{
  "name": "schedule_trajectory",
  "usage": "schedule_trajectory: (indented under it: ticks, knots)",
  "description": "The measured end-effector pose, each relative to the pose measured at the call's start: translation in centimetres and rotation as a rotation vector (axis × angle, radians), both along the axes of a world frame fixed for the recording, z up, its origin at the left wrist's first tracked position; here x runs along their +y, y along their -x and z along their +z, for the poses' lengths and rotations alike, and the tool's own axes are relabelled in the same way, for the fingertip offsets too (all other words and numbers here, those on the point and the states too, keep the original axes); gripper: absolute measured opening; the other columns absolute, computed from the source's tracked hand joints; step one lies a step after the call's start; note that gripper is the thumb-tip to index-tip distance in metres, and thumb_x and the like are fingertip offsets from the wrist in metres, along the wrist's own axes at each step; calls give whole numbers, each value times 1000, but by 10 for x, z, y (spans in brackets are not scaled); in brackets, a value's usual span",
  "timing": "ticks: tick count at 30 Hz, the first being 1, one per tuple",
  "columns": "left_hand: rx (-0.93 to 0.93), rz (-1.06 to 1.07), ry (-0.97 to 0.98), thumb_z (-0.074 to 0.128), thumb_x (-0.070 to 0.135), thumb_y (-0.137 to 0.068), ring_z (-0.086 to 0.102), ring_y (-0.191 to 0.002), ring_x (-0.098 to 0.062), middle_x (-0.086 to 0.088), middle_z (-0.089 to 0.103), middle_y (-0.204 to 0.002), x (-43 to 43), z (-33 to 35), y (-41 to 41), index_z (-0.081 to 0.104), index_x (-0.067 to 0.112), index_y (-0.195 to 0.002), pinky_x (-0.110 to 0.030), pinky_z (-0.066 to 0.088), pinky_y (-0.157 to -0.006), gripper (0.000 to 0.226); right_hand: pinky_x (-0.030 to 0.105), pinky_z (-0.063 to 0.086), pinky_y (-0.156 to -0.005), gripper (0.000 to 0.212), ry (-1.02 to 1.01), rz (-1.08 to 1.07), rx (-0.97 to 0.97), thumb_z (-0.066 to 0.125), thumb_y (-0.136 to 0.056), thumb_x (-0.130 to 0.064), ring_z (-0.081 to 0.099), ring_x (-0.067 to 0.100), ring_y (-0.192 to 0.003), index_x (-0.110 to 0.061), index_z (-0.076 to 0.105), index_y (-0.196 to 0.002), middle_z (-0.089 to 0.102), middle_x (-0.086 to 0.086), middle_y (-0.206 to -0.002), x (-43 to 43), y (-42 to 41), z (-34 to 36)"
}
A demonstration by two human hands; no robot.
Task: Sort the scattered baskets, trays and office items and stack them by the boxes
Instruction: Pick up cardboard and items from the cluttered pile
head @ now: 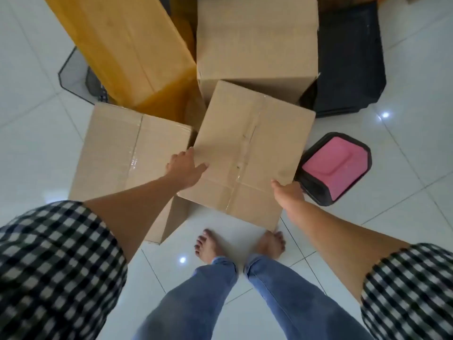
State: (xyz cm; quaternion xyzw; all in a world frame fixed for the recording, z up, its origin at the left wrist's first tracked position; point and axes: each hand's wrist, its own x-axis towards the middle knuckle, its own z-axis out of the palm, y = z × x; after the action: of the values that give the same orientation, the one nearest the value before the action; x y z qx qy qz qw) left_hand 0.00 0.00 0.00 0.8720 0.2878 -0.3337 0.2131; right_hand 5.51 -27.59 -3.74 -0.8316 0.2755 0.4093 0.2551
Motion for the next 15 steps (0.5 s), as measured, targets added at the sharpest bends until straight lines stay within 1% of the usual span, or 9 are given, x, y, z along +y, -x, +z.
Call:
schedule_trajectory:
  ticks: [1, 3, 4, 7, 8, 10, 12, 13, 15]
  knots:
    - [-14, -11, -47, 46, 55, -100, 39, -135, -39, -16, 50, -144, 0, -4, -1, 32, 11, -151, -51, 36, -106, 69, 36, 41, -102, 83, -15, 0, 13, 55, -98, -56, 48, 34, -135, 2, 30, -151, 46, 18, -151, -1, 3, -3]
    - [-48, -9, -116, 45, 52, -100, 43, -128, -39, -17, 56, -136, 1, -16, -2, 40, 9, -141, -49, 38, -100, 60, 34, 41, -96, 79, -31, -37, 15, 54, -97, -57, 51, 34, -132, -1, 33, -150, 51, 16, -147, -3, 9, -14]
    - [-49, -6, -114, 45, 51, -100, 44, -126, -40, -17, 57, -135, 2, -19, -2, 41, 9, -138, -48, 38, -98, 57, 32, 40, -93, 78, -51, -65, 11, 55, -97, -57, 53, 34, -130, -3, 34, -149, 53, 16, -145, -4, 11, -18]
    - [-56, 8, -114, 46, 51, -99, 44, -123, -40, -15, 57, -132, -5, -30, -3, 45, 9, -127, -47, 36, -95, 51, 32, 41, -92, 76, -88, -97, -38, 56, -95, -59, 55, 34, -126, -7, 37, -146, 56, 14, -141, -5, 17, -27]
    - [-50, 46, -110, 48, 50, -99, 43, -125, -39, -15, 56, -133, -9, -30, -5, 46, 8, -128, -47, 35, -97, 51, 31, 40, -91, 74, -102, -116, -59, 58, -94, -59, 57, 33, -125, -9, 39, -145, 58, 12, -139, -6, 18, -28]
    - [-60, 169, -68, 51, 48, -97, 41, -129, -39, -15, 52, -139, -14, -28, -8, 43, 8, -136, -49, 33, -103, 56, 29, 39, -86, 71, -126, -153, -88, 63, -92, -59, 59, 30, -120, -13, 41, -141, 60, 9, -135, -9, 20, -30]
    - [-99, 276, 12, 56, 46, -96, 40, -133, -38, -14, 49, -142, -17, -21, -8, 39, 9, -142, -49, 34, -109, 61, 28, 38, -84, 70, -146, -175, -109, 65, -90, -59, 59, 26, -110, -14, 43, -138, 61, 8, -131, -13, 22, -25]
    - [-123, 322, 66, 58, 45, -96, 42, -133, -38, -13, 48, -142, -17, -15, -7, 37, 10, -143, -50, 35, -110, 63, 28, 38, -83, 69, -158, -185, -116, 66, -89, -59, 58, 24, -105, -15, 44, -138, 61, 7, -130, -14, 23, -20]
    - [-163, 405, 177, 62, 40, -96, 47, -129, -37, -13, 49, -140, -18, 2, -3, 33, 9, -141, -50, 40, -107, 62, 29, 38, -84, 70, -182, -199, -136, 67, -89, -59, 58, 25, -108, -15, 43, -139, 61, 5, -129, -17, 26, -7]
